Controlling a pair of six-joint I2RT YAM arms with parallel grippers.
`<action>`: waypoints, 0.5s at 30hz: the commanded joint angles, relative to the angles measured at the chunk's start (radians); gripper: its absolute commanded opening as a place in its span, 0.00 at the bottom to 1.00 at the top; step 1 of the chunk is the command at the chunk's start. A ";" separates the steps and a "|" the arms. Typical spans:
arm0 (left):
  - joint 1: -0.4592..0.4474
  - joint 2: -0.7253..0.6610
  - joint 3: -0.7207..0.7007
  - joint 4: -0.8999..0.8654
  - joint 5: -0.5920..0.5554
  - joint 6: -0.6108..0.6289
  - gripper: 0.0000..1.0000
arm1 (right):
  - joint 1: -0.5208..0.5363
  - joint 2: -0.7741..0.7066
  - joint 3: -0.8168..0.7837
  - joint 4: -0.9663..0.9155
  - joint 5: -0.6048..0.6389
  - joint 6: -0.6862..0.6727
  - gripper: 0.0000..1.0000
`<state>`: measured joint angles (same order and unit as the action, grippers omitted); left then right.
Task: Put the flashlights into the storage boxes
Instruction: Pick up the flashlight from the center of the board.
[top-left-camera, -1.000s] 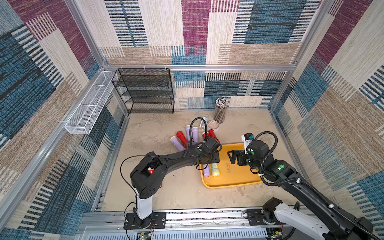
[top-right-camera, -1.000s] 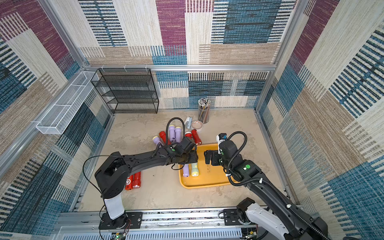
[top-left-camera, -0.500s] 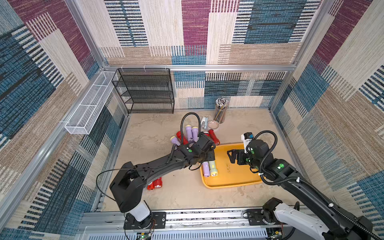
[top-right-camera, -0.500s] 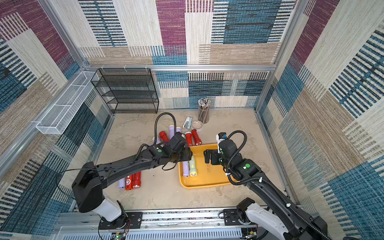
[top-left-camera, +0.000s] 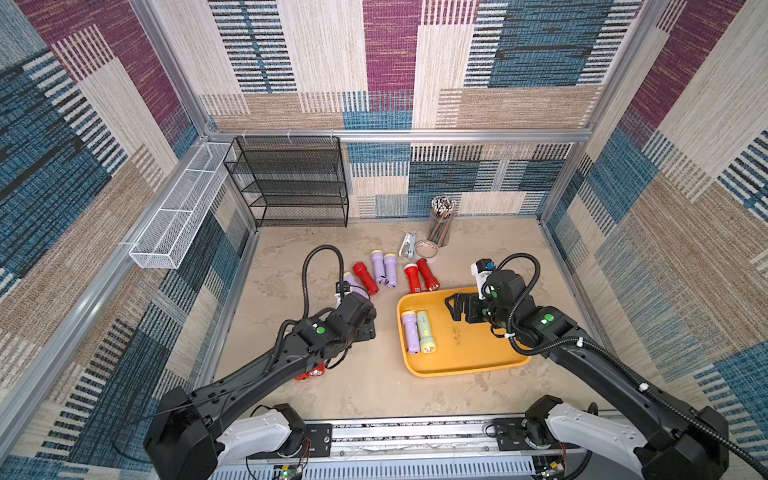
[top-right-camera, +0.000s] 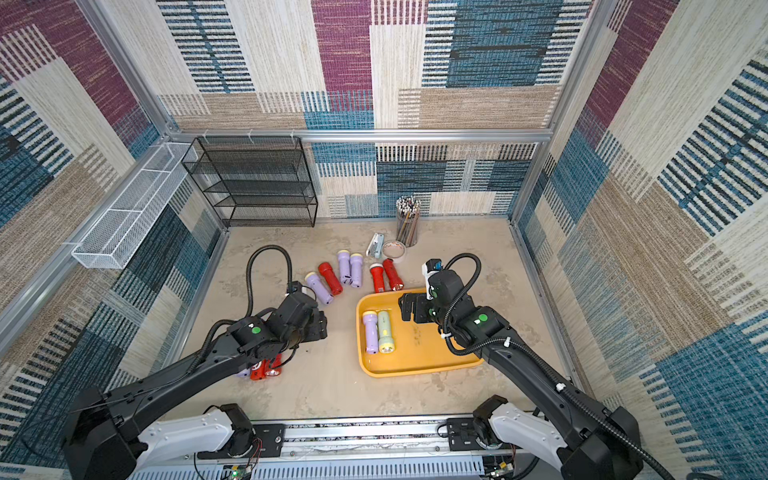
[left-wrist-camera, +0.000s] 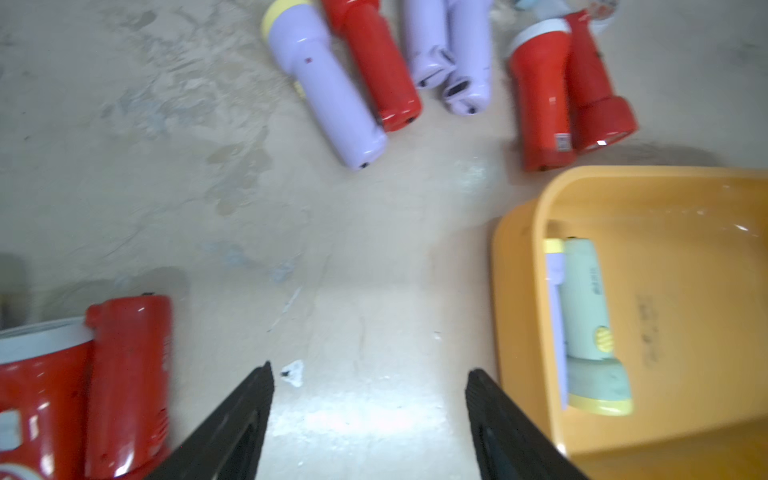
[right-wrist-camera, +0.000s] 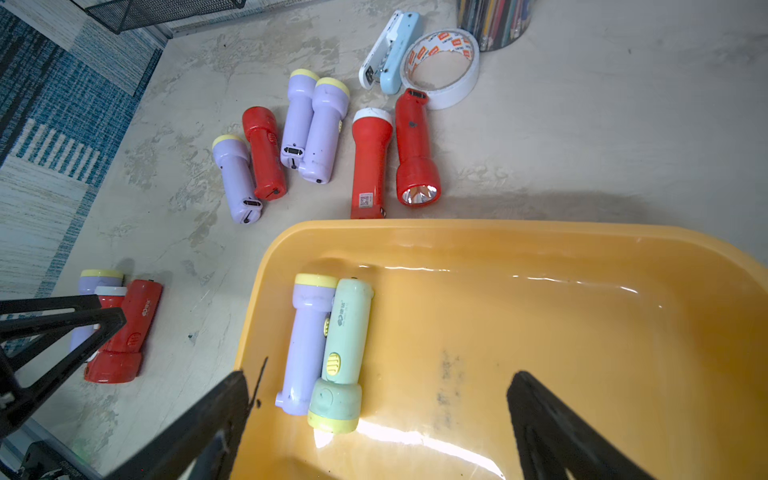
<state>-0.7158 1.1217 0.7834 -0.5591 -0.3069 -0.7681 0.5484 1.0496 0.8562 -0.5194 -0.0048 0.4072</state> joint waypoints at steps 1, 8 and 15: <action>0.069 -0.037 -0.046 0.010 0.055 -0.026 0.78 | -0.001 0.033 0.023 0.059 -0.030 0.001 1.00; 0.151 0.083 0.010 0.069 0.109 0.016 0.88 | -0.001 0.079 0.053 0.068 -0.026 -0.008 1.00; 0.210 0.328 0.120 0.140 0.134 -0.006 0.88 | 0.000 0.094 0.047 0.068 -0.001 -0.020 1.00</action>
<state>-0.5209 1.4002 0.8753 -0.4633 -0.1841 -0.7563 0.5484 1.1397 0.9024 -0.4824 -0.0242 0.3985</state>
